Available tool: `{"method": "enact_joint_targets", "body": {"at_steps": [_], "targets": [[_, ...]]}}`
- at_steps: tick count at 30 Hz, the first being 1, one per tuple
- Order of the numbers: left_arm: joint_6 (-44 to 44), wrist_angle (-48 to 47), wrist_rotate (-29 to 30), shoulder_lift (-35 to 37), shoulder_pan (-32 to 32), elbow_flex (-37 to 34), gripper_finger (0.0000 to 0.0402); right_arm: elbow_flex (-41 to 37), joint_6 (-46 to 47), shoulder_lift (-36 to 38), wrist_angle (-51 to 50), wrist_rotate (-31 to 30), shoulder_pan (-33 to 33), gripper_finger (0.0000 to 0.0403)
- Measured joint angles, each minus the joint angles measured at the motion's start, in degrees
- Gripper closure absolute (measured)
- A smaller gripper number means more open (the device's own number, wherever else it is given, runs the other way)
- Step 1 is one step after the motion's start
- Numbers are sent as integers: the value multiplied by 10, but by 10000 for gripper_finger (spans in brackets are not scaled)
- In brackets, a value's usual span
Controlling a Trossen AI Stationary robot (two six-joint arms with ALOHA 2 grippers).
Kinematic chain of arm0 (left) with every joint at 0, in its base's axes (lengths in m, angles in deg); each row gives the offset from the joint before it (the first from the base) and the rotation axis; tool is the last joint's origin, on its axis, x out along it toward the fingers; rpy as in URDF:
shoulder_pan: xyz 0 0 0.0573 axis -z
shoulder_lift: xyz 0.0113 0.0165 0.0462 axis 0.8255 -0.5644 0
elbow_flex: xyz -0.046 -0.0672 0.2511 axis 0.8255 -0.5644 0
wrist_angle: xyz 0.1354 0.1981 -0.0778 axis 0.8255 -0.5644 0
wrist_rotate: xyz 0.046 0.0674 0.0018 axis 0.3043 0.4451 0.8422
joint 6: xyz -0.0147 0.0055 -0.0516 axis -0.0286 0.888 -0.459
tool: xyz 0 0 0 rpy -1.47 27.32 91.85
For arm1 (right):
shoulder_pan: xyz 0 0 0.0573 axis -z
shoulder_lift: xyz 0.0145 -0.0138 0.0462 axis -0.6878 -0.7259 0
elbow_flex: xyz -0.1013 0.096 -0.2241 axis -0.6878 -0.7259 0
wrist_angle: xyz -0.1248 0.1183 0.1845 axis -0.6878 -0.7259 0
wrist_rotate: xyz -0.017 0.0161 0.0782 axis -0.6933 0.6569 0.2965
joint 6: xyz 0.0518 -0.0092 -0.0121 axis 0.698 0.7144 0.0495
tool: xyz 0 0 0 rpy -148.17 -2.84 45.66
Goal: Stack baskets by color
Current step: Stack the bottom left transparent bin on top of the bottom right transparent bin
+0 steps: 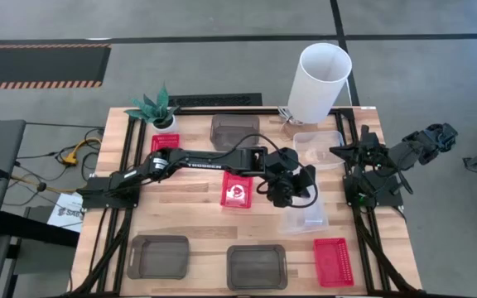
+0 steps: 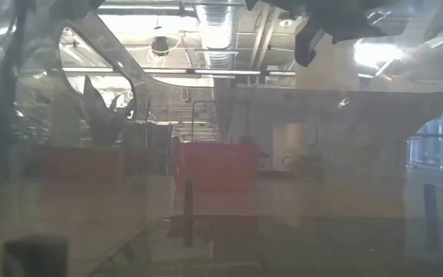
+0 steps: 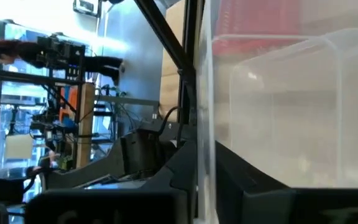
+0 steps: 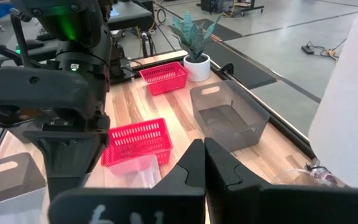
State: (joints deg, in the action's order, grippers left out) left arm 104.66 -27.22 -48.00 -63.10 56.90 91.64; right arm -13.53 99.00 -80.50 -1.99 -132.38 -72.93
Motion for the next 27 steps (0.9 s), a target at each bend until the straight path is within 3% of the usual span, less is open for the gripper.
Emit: {"method": "enact_joint_targets", "body": {"at_steps": [4, 10, 14, 22, 27], "targets": [[-11, 7, 33, 0, 0, 0, 328, 0, 0, 0, 0, 2, 0, 393], [-42, 17, 38, 0, 0, 0, 281, 0, 0, 0, 0, 2, 0, 393], [-50, 6, 92, 3, 1, 0, 266, 0, 0, 0, 0, 11, 0, 393], [-184, -177, 161, 77, -14, 1, 264, 0, -8, -37, 0, 151, 0, 393], [-295, -307, 166, 126, -36, 0, 267, 0, -19, -94, 3, 173, 0, 393]]}}
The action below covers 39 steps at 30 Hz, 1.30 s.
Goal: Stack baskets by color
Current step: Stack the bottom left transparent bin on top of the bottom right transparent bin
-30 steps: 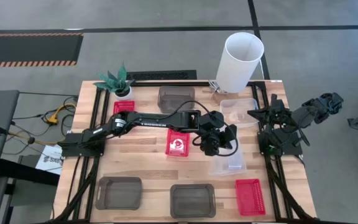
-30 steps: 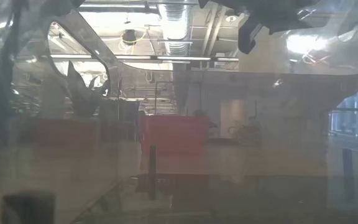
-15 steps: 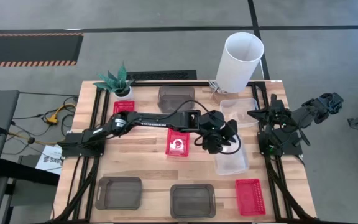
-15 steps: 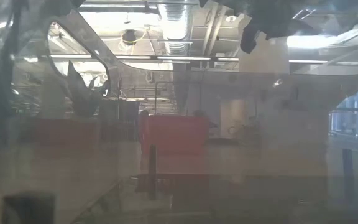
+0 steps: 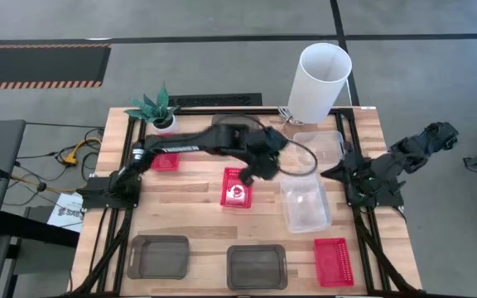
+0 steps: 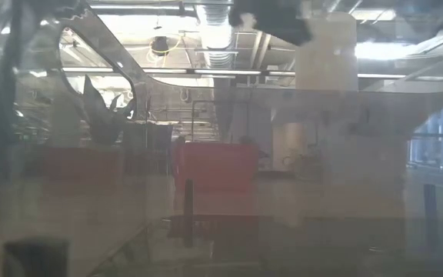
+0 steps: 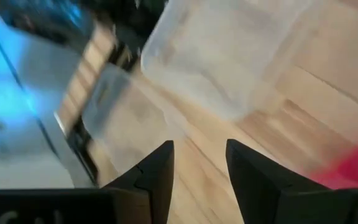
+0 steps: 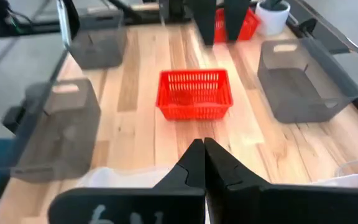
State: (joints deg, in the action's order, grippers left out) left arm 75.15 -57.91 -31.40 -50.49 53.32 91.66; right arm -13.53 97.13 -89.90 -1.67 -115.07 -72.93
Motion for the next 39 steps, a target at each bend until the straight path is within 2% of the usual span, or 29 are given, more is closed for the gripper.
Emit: {"method": "enact_joint_targets", "body": {"at_steps": [7, 12, 15, 19, 21, 25, 29, 31, 35, 39], "targets": [[-130, -197, -6, 60, -34, 0, 300, 3, -6, -94, 38, 13, 0, 393], [-194, -310, -13, 97, -47, 0, 348, 83, 68, -179, -6, 36, 23, 393], [-216, -305, -25, 131, -40, -20, 376, 156, 110, -240, -66, 58, 49, 393], [-234, -306, -55, 225, -36, -110, 399, 246, 205, -316, -167, 81, 88, 387], [-254, -270, -58, 284, -36, -184, 399, 280, 259, -356, -216, 113, 114, 375], [-274, -116, -60, 425, -35, -378, 401, 332, 336, -423, -295, 213, 181, 327], [-278, 55, -60, 547, -20, -566, 401, 366, 368, -486, -361, 332, 247, 255], [-278, 146, -58, 599, -8, -645, 401, 378, 366, -512, -397, 369, 272, 213], [-269, 261, -58, 677, 13, -765, 401, 387, 391, -542, -415, 368, 292, 152], [-251, 309, -57, 725, 20, -834, 401, 386, 419, -558, -418, 359, 293, 135]]}}
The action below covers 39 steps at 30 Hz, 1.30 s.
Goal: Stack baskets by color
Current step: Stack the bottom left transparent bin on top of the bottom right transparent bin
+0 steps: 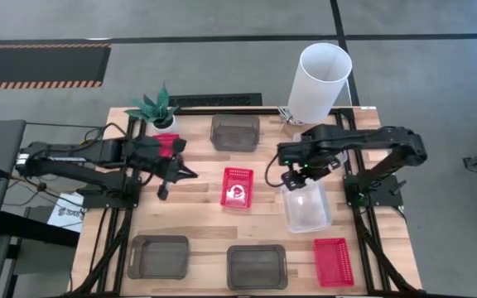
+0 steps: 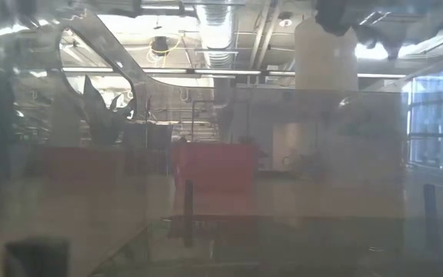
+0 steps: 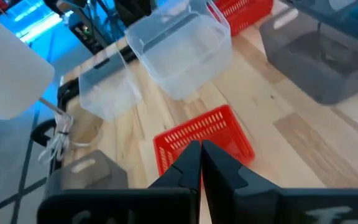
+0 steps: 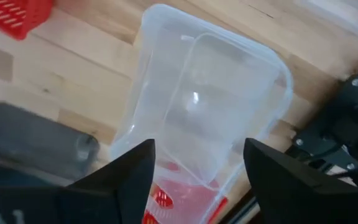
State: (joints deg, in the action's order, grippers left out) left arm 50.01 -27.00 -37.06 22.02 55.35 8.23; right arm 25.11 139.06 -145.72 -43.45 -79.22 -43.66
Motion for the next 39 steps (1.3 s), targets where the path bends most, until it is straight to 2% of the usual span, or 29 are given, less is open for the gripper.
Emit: {"method": "enact_joint_targets", "body": {"at_steps": [4, 15, 24, 32, 36, 39], "targets": [[4, 3, 0, 18, -1, -25, 401, 0, 18, -8, -1, -2, -12, 134], [9, 6, -19, 13, -1, -27, 401, -8, 91, 19, 0, -35, -76, 133], [9, 5, -38, 13, -2, -27, 401, -112, 180, 71, 1, -47, -122, 133], [19, 5, -35, 13, -2, -27, 401, -143, 185, 54, 9, -56, -122, 135], [19, 7, -33, 13, -2, -27, 401, -172, 171, 48, 17, -48, -114, 160], [18, 10, -33, 13, -2, -27, 401, -188, 171, 48, 41, -47, -108, 203]]}}
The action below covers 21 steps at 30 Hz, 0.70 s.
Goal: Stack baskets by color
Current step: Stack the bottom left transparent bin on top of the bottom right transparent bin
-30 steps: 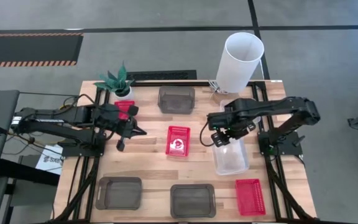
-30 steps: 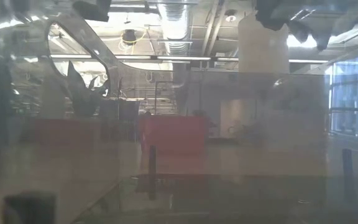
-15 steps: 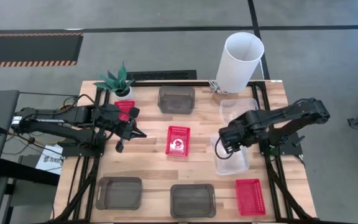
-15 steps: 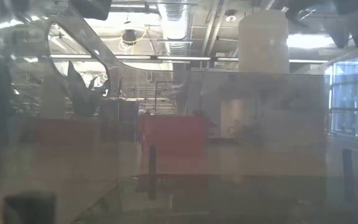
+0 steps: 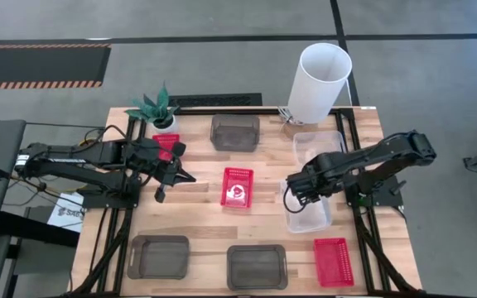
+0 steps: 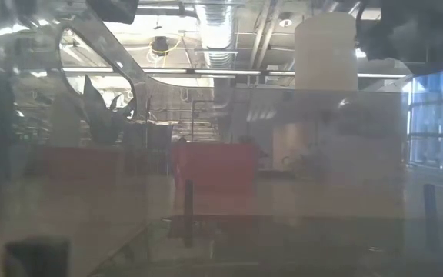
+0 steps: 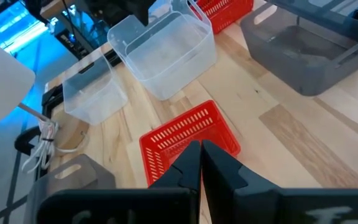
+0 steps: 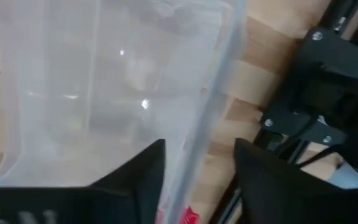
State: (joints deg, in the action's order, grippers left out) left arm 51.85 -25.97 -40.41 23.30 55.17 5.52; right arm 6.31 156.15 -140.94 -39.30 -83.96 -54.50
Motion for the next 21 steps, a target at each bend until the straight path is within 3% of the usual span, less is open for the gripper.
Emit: {"method": "enact_joint_targets", "body": {"at_steps": [8, 21], "targets": [[0, 2, 0, 0, 0, 0, 401, -3, -2, 3, 1, 0, 0, 387], [2, 3, 1, 0, 0, 0, 401, -12, 10, 47, 52, 0, -14, 399]]}}
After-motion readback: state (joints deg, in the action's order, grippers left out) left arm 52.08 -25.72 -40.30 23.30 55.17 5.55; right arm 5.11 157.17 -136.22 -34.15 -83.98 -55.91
